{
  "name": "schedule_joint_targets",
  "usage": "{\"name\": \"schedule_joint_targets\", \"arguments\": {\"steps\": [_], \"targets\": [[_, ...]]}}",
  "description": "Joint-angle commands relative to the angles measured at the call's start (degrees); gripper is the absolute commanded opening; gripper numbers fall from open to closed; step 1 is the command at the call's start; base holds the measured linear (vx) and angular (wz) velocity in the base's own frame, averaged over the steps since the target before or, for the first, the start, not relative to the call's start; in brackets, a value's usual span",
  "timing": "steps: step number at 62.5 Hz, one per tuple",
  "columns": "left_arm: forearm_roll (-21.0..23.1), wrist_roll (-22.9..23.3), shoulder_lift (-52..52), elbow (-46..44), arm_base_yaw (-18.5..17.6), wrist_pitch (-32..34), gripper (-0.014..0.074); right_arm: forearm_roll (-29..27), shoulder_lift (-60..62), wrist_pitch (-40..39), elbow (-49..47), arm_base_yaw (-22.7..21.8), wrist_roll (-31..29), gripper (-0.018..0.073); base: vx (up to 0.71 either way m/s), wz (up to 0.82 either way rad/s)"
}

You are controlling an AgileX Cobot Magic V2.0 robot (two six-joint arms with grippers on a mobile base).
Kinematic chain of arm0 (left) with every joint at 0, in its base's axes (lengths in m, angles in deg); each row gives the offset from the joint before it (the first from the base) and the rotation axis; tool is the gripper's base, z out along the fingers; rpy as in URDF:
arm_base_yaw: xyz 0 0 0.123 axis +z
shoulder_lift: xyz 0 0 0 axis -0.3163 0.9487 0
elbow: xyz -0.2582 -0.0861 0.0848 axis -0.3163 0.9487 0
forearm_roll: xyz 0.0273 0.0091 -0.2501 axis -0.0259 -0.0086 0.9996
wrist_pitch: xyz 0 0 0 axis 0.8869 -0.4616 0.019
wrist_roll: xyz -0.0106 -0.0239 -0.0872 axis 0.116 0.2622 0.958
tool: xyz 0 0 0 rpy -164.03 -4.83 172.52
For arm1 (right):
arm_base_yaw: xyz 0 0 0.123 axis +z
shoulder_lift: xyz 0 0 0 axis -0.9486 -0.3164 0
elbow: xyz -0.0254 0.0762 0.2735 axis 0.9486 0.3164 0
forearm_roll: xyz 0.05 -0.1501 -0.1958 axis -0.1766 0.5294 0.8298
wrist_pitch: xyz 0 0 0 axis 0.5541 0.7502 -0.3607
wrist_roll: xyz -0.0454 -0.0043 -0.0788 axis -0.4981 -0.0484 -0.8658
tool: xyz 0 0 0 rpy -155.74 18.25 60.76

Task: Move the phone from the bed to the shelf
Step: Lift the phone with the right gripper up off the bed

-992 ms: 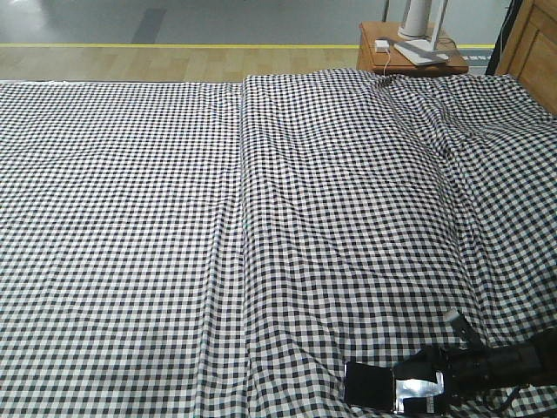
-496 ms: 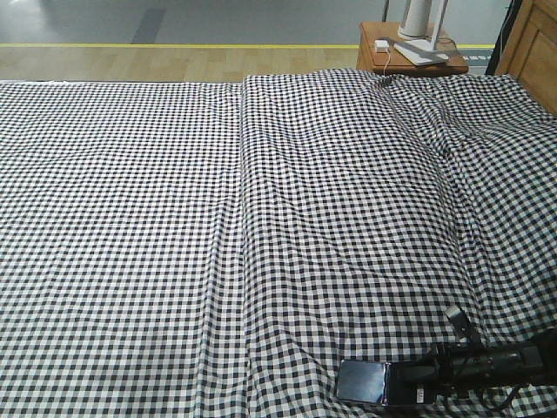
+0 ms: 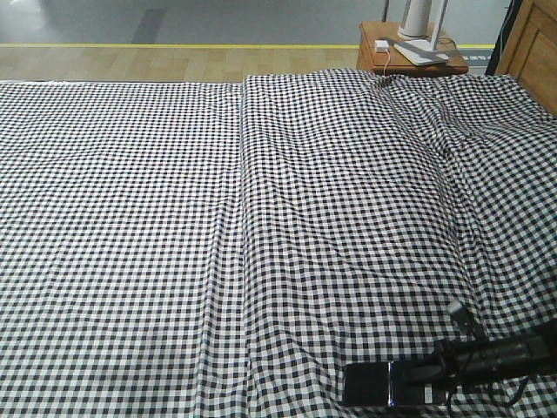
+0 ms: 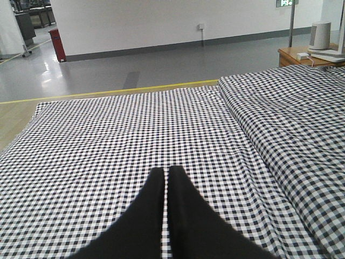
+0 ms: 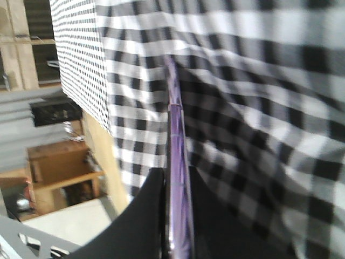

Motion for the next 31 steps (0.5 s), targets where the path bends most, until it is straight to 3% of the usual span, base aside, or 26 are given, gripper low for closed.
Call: {"name": "schedule_joint_targets", "arguments": {"steps": [1,31], "targets": [[0.5,0.3,-0.8,-1.2,-0.2,4.1,0.0001,-0.4,8.2,9.7,1.1,0.1,-1.5,-0.0010,0.00,0.00],[0.5,0.3,-0.8,-1.2,-0.2,4.1,0.0001,-4.8,40.8,9.7,7.3,0.2,0.9,-0.0003,0.00,0.00]]}}
